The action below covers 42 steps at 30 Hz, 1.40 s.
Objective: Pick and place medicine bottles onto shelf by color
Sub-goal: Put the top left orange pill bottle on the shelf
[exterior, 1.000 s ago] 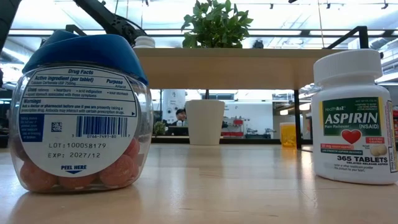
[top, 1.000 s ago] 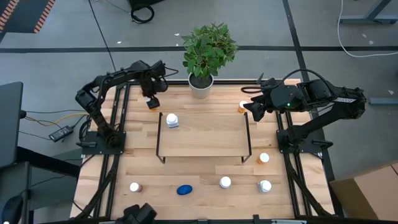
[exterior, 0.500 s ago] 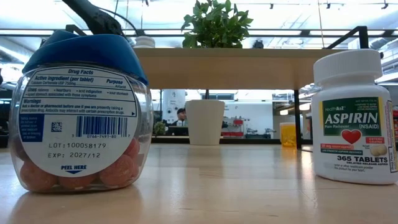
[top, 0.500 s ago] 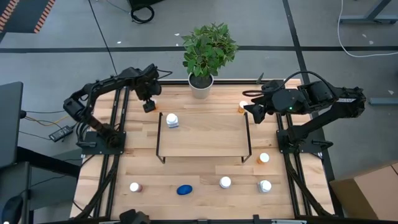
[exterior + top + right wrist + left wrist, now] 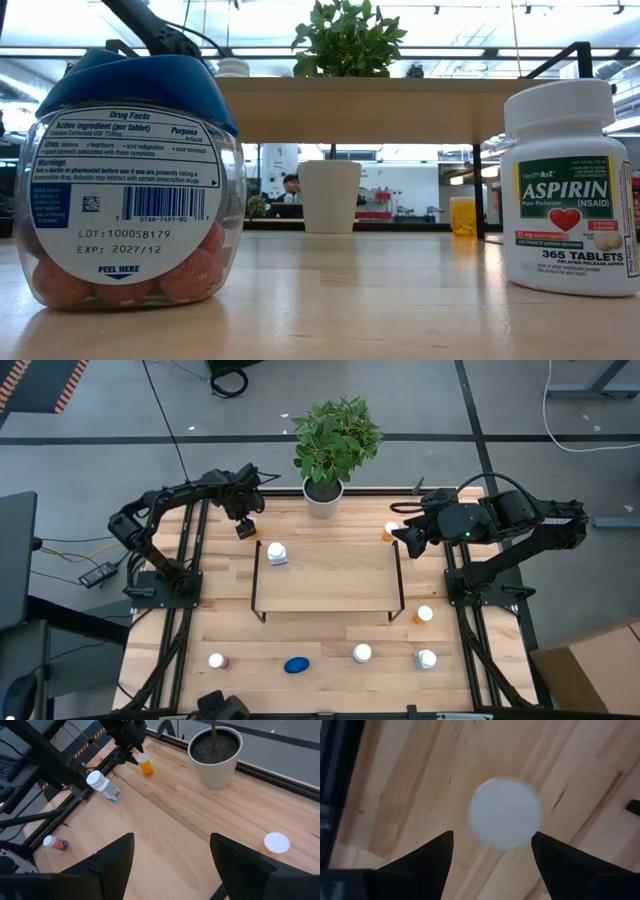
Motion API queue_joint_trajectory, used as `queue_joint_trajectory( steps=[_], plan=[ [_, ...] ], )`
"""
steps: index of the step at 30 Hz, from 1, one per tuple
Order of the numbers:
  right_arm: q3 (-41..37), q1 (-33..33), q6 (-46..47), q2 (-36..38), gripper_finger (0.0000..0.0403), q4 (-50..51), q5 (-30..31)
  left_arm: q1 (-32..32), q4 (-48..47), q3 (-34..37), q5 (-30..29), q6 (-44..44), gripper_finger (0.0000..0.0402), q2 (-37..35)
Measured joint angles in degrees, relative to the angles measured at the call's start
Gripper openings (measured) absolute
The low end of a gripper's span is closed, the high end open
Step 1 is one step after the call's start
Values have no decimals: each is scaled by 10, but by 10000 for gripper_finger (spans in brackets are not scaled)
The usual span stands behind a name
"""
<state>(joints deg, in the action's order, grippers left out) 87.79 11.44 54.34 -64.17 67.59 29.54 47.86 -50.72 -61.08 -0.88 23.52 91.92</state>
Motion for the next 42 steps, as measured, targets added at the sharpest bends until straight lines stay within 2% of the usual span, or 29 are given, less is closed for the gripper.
queue_joint_trajectory(
  steps=[8,20,33,42],
  plan=[
    [0,0,4,0,269,0,0,1,2,0,-4,-7,275,3],
    [0,0,-4,0,269,0,0,-21,24,0,-3,-65,276,3],
    [0,0,8,0,269,0,0,-33,37,-1,-23,-97,337,29],
    [0,0,15,0,269,0,-13,-55,45,0,-23,-114,321,53]
  ],
)
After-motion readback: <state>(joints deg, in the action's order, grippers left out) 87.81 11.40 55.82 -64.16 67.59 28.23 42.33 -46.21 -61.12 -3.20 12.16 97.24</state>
